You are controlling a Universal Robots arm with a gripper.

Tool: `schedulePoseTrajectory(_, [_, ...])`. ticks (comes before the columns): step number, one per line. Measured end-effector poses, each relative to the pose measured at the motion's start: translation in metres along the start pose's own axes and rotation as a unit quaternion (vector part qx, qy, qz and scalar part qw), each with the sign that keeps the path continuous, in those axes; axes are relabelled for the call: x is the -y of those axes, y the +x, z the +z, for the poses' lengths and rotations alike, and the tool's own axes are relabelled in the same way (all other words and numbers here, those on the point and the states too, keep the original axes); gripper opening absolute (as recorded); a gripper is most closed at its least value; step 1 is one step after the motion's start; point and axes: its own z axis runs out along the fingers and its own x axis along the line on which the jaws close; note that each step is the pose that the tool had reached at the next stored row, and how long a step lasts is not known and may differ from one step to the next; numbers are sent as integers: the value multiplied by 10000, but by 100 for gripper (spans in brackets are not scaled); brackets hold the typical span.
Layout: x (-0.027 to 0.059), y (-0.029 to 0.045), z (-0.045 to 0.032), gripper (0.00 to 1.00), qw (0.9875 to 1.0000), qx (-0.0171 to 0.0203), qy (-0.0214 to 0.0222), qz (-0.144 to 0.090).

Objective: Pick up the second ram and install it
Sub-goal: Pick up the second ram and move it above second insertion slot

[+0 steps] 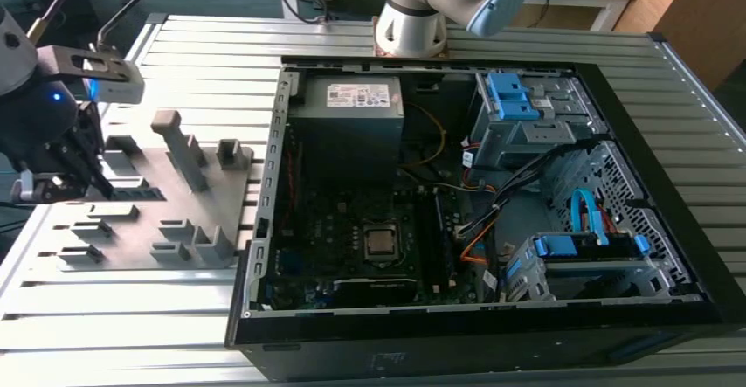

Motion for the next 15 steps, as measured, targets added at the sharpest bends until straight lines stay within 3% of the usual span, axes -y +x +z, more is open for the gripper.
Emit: schedulePoseTrajectory(15, [-5, -7, -134, 14, 10000, 0, 0, 0])
